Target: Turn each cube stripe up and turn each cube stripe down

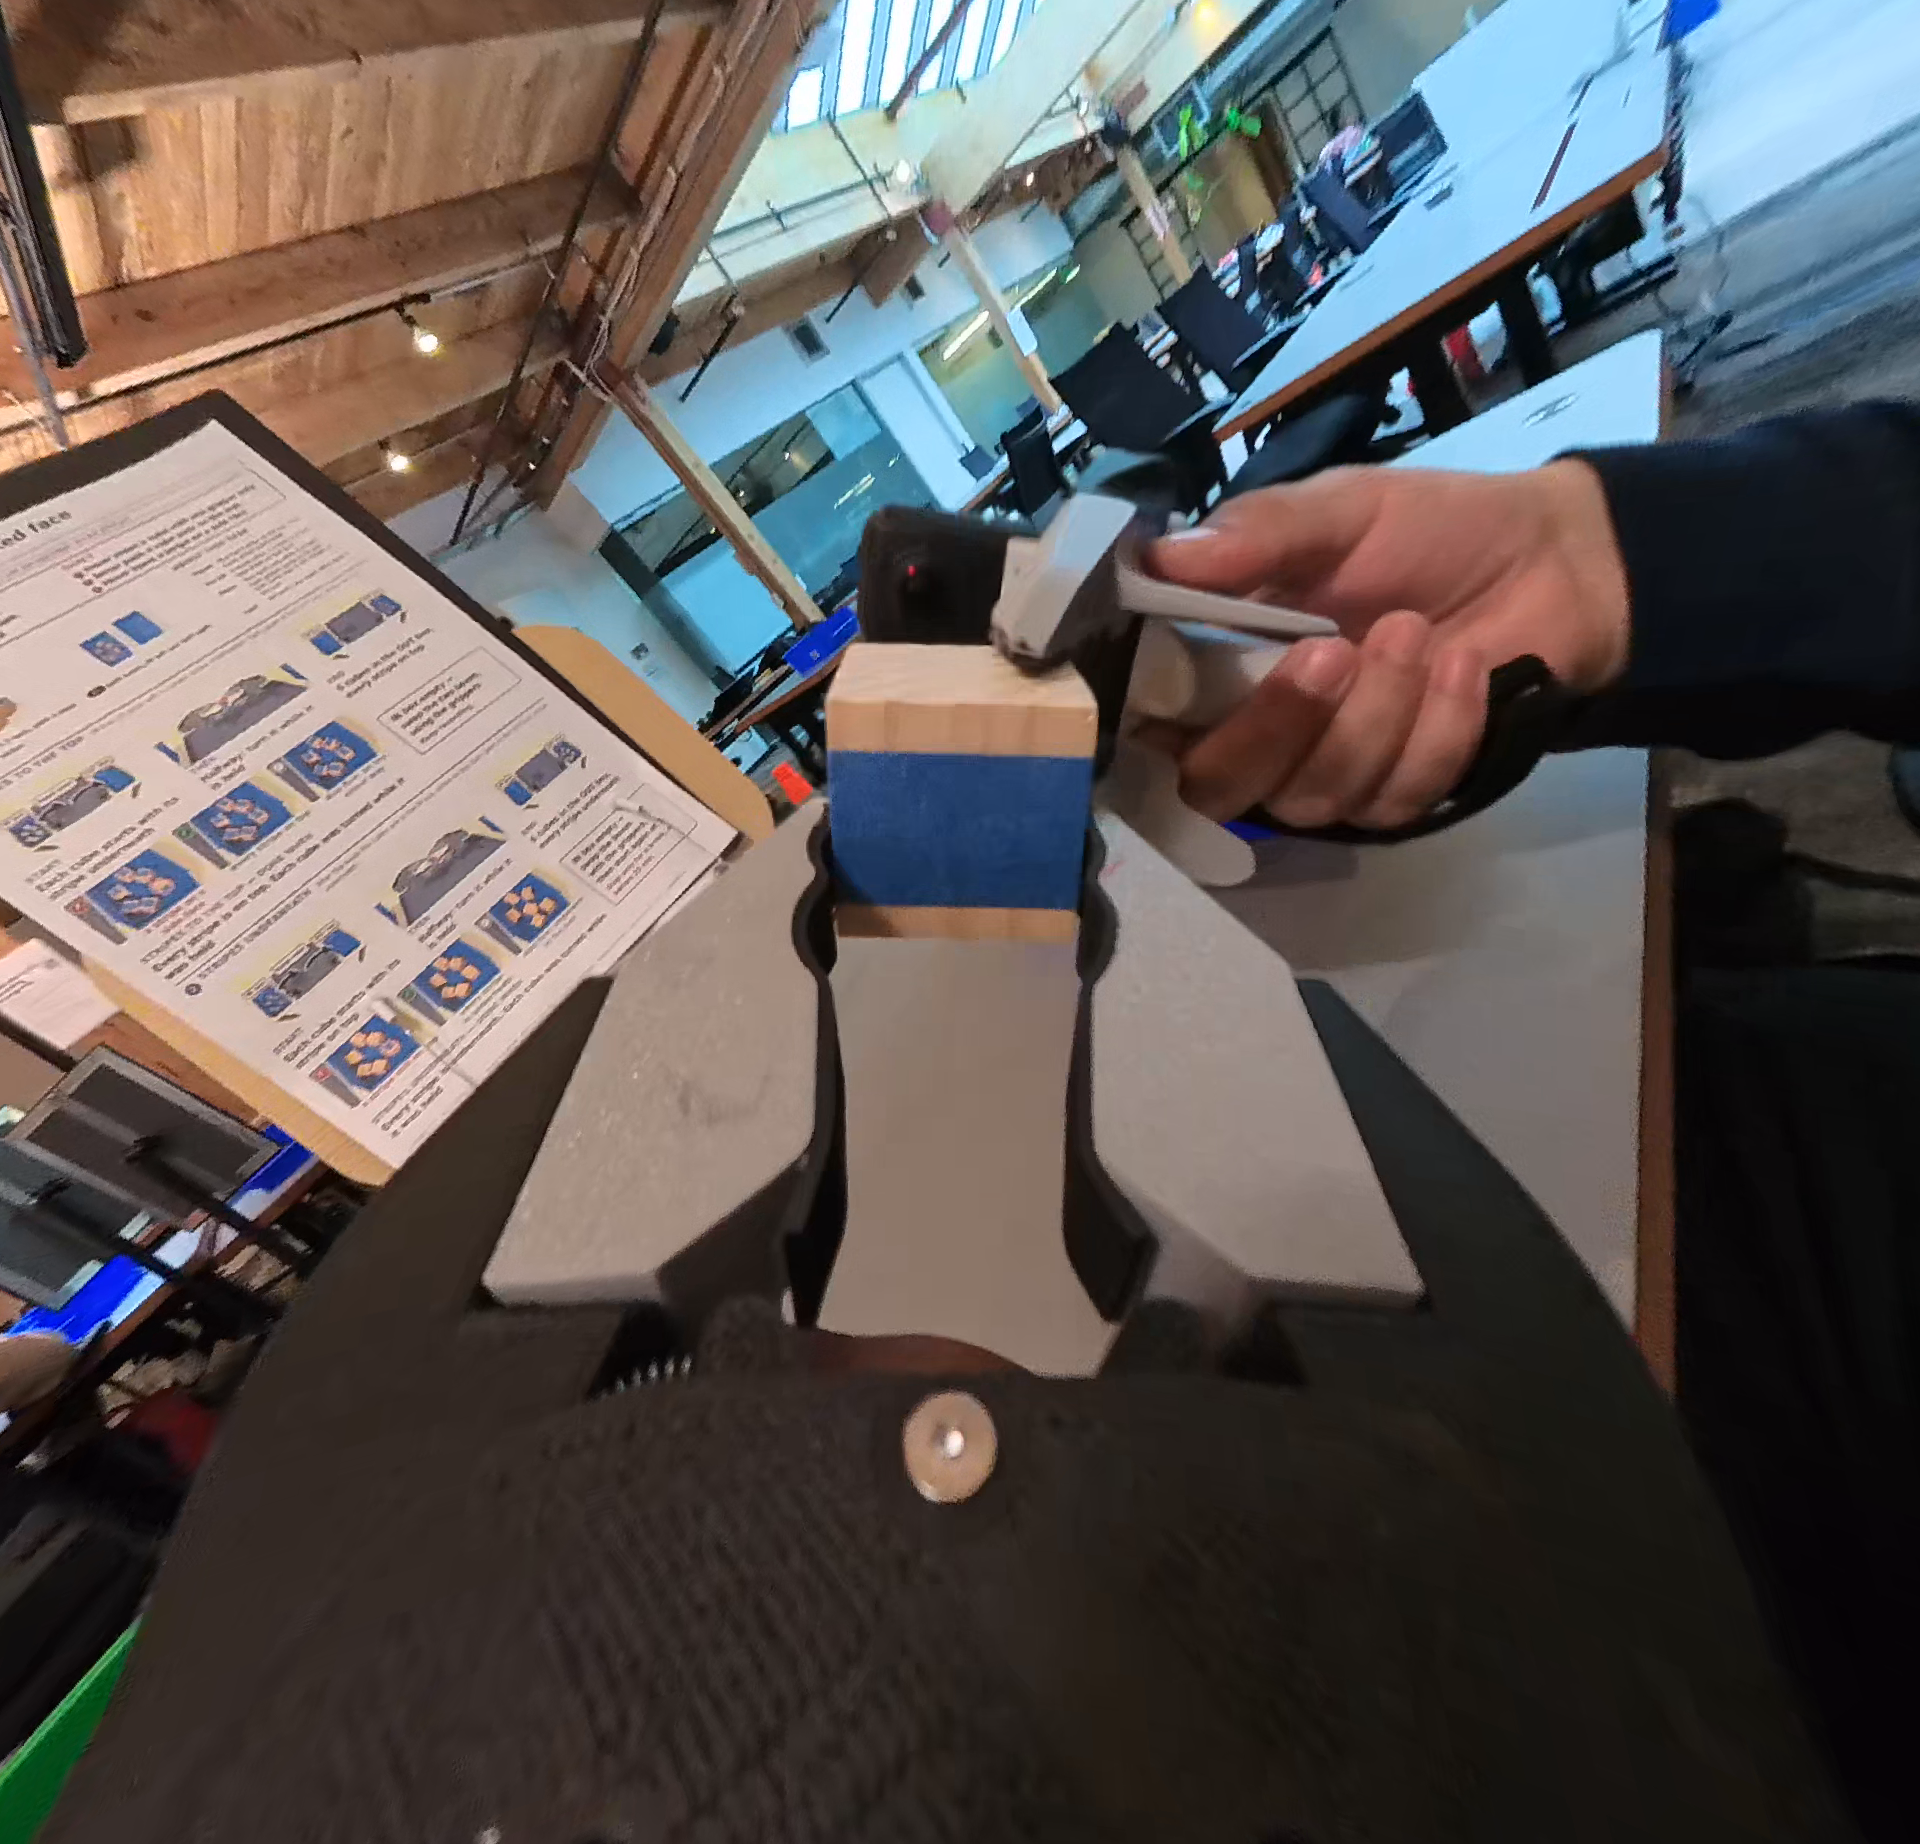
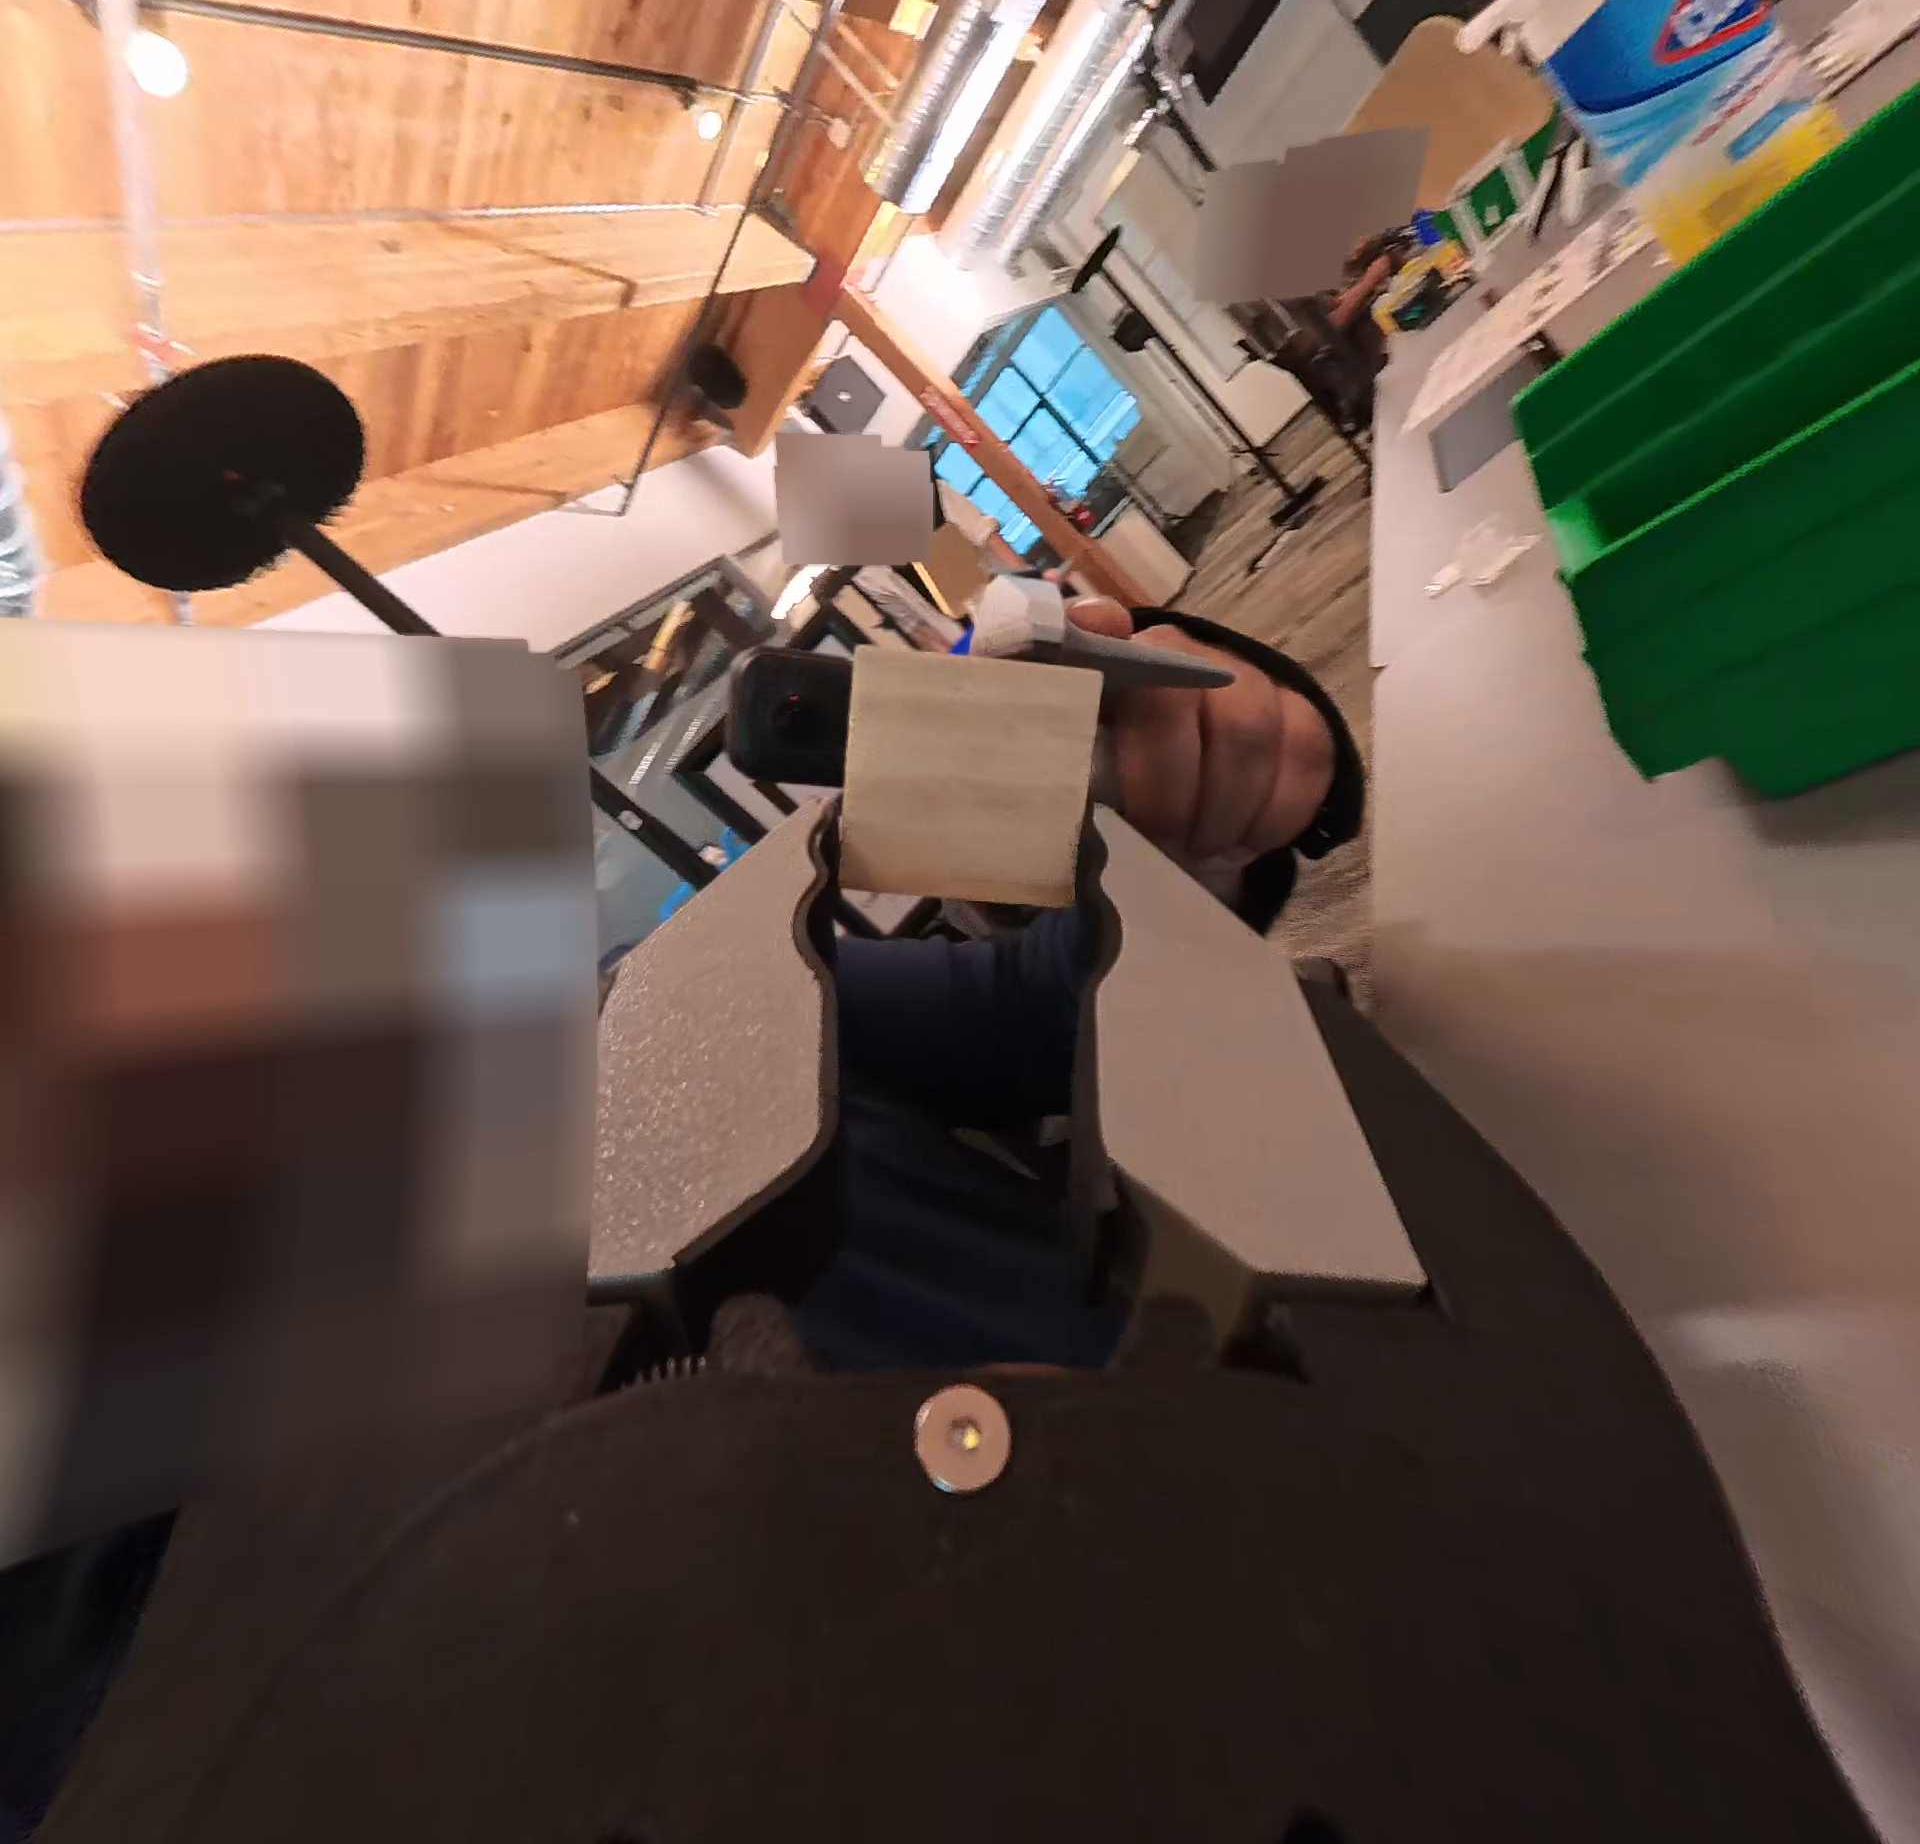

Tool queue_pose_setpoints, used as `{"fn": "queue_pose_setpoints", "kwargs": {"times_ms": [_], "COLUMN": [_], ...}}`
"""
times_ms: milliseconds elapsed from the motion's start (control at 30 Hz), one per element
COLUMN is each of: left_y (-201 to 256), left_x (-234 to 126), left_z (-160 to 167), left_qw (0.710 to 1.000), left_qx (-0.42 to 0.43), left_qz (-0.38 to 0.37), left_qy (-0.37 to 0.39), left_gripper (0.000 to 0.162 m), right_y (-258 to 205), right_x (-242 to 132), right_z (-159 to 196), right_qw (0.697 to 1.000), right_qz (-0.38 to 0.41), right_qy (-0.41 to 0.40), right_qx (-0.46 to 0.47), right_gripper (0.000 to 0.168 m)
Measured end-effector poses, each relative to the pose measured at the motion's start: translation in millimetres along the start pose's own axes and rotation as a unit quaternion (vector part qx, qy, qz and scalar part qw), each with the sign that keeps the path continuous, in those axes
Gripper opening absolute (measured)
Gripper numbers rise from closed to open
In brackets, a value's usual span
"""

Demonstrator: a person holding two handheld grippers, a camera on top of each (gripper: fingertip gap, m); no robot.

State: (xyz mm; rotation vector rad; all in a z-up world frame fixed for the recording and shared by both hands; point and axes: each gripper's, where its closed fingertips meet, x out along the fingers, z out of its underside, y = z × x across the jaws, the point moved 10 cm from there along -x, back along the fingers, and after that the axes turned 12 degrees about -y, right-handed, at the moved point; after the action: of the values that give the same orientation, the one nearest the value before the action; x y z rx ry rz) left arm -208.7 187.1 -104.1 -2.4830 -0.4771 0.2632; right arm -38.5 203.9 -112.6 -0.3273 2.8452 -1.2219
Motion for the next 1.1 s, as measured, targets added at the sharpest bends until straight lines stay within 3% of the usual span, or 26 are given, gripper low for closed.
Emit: {"fn": "queue_pose_setpoints", "kwargs": {"times_ms": [33,433,567,833,967,1100], "left_y": [0.3,1.0,7.0,-2.5,-14.9,-23.4], "left_x": [0.4,3.1,5.0,1.8,-4.5,-10.2], "left_z": [1.2,13.5,11.7,7.6,11.5,12.7], "left_qw": [1.0,0.998,0.999,0.997,0.994,0.991], "left_qx": [0.003,0.005,-0.008,-0.054,-0.058,-0.063], "left_qz": [-0.001,0.028,0.007,-0.015,-0.045,-0.065], "left_qy": [-0.006,-0.058,-0.045,-0.057,-0.084,-0.096], "left_gripper": [0.043,0.043,0.045,0.047,0.046,0.047], "right_y": [-0.6,4.0,-5.7,-44.9,-74.7,-95.2], "right_x": [-0.1,0.4,-2.6,-58.0,-127.4,-212.6], "right_z": [-0.3,2.2,0.5,-11.5,-9.6,12.6], "right_qw": [1.0,0.995,0.99,0.974,0.922,0.824], "right_qz": [0.014,0.095,0.125,0.2,0.357,0.54], "right_qy": [-0.002,-0.033,-0.048,0.021,0.082,0.15], "right_qx": [-0.005,-0.027,-0.054,-0.101,-0.127,-0.084], "right_gripper": [0.043,0.043,0.043,0.043,0.043,0.043]}}
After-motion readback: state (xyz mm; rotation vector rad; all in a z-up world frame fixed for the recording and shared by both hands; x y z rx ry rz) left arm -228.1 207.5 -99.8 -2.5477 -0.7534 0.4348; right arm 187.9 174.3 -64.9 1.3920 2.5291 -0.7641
